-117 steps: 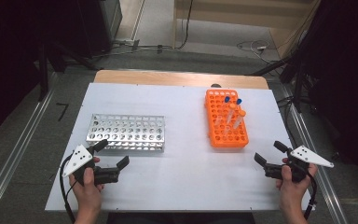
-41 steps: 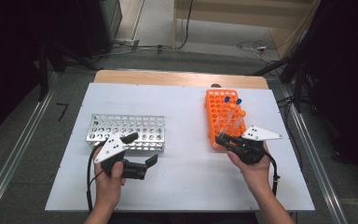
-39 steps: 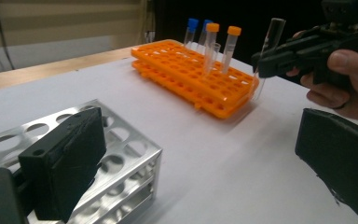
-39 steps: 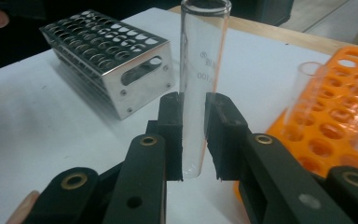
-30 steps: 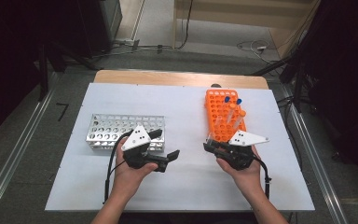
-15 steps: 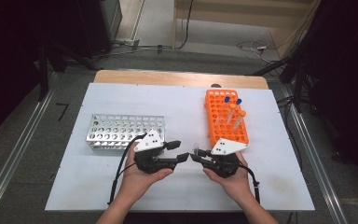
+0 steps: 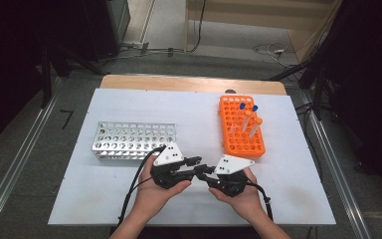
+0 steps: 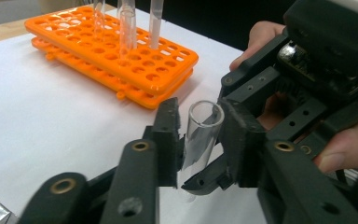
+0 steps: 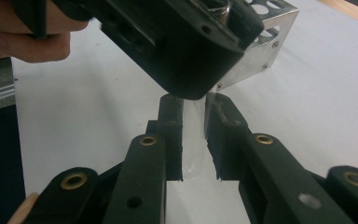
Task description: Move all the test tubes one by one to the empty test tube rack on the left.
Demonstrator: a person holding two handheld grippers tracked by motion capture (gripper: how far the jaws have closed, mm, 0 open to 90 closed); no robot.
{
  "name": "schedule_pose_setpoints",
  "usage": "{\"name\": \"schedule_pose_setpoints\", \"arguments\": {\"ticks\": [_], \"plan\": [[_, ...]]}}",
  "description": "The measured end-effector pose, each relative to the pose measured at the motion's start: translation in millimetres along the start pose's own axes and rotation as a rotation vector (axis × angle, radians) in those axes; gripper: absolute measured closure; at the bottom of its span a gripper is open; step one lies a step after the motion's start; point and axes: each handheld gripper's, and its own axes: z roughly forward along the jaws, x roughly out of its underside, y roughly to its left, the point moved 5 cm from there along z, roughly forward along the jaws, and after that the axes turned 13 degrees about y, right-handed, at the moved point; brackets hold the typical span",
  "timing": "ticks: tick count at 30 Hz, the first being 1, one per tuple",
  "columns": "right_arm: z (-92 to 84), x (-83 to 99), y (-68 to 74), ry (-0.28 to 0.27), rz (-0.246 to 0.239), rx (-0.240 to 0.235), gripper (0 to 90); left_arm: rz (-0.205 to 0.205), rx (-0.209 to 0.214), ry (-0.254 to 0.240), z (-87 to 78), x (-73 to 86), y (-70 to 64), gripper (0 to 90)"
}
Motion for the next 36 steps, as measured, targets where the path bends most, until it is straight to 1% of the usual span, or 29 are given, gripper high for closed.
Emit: {"name": "schedule_pose_setpoints", "arguments": {"ticks": [2, 3, 4, 7, 10, 11, 12, 14, 17, 19, 21, 22, 23, 24, 25, 28, 30, 31, 32, 33, 34, 35, 36], "plan": [[-0.1, -0.4, 0.3, 0.001, -0.002, 0.001, 73.9, -0.004, 0.0, 0.0, 0.4, 0.1, 0.0, 71.6], [0.0, -0.5, 0.4, 0.001, -0.001, 0.002, 73.9, 0.001, 0.002, 0.002, 0.4, 0.3, -0.7, 73.7], [0.1, -0.4, 0.5, 0.002, -0.001, 0.003, 73.9, 0.003, -0.007, 0.005, 0.8, 0.4, -1.0, 74.6], [0.6, 0.1, -0.4, 0.002, 0.0, 0.001, 73.9, 0.0, -0.013, 0.005, 1.5, 0.3, -1.2, 75.7], [1.0, 0.8, -0.6, 0.004, 0.012, -0.007, 73.6, 0.007, -0.026, 0.006, 1.0, 0.2, -1.6, 76.3], [0.9, 0.8, -0.5, 0.001, 0.015, -0.008, 73.3, 0.01, -0.026, 0.006, 0.5, -0.1, -1.6, 76.4], [0.5, 1.0, -0.6, -0.004, 0.017, -0.007, 72.7, 0.003, -0.023, 0.001, 0.1, -0.5, -1.9, 76.4], [-0.7, 2.6, -0.8, -0.01, 0.034, -0.024, 65.7, -0.006, -0.022, -0.009, -1.7, -1.6, -0.7, 76.5], [-6.9, 8.3, -3.3, -0.024, 0.06, -0.033, 55.8, -0.01, -0.023, -0.015, -4.9, -2.8, 2.1, 76.5], [-13.2, 13.5, -6.9, -0.042, 0.068, -0.024, 48.8, -0.014, -0.026, -0.017, -6.8, -3.5, 3.8, 76.5], [-20.2, 20.2, -12.3, -0.056, 0.079, -0.015, 44.1, -0.01, -0.032, -0.014, -9.3, -3.7, 6.0, 76.5], [-23.7, 23.5, -15.9, -0.067, 0.09, -0.01, 40.9, -0.014, -0.033, -0.016, -10.2, -4.0, 6.9, 76.6], [-27.3, 26.7, -19.5, -0.077, 0.112, -0.006, 38.3, -0.014, -0.033, -0.016, -10.2, -4.0, 6.9, 76.5], [-27.3, 26.7, -19.5, -0.077, 0.112, -0.006, 38.3, -0.014, -0.036, -0.015, -11.5, -4.0, 8.5, 76.5], [-34.3, 32.7, -26.0, -0.099, 0.136, 0.0, 34.7, -0.023, -0.04, -0.025, -14.2, -4.6, 11.7, 76.6], [-44.4, 40.7, -32.7, -0.121, 0.162, 0.017, 27.4, -0.029, -0.05, -0.031, -17.5, -5.8, 15.9, 76.6], [-50.1, 45.6, -36.0, -0.129, 0.168, 0.029, 22.5, -0.036, -0.074, -0.041, -23.6, -8.5, 23.0, 76.6], [-50.1, 45.6, -36.0, -0.129, 0.168, 0.029, 22.5, -0.036, -0.074, -0.041, -23.6, -8.5, 23.0, 76.6], [-56.0, 50.1, -38.9, -0.142, 0.176, 0.027, 19.4, -0.037, -0.081, -0.042, -25.8, -9.6, 25.1, 76.6], [-56.0, 50.1, -38.9, -0.142, 0.176, 0.027, 19.4, -0.037, -0.09, -0.042, -27.7, -10.6, 27.5, 76.6], [-59.2, 52.3, -40.1, -0.147, 0.188, 0.025, 18.8, -0.038, -0.096, -0.044, -29.4, -11.6, 30.2, 76.6], [-65.8, 56.2, -42.8, -0.167, 0.197, 0.024, 17.4, -0.042, -0.097, -0.047, -31.2, -12.5, 33.1, 76.6], [-65.8, 56.2, -42.8, -0.167, 0.197, 0.024, 17.4, -0.045, -0.102, -0.046, -33.0, -13.3, 36.1, 76.6]]}}
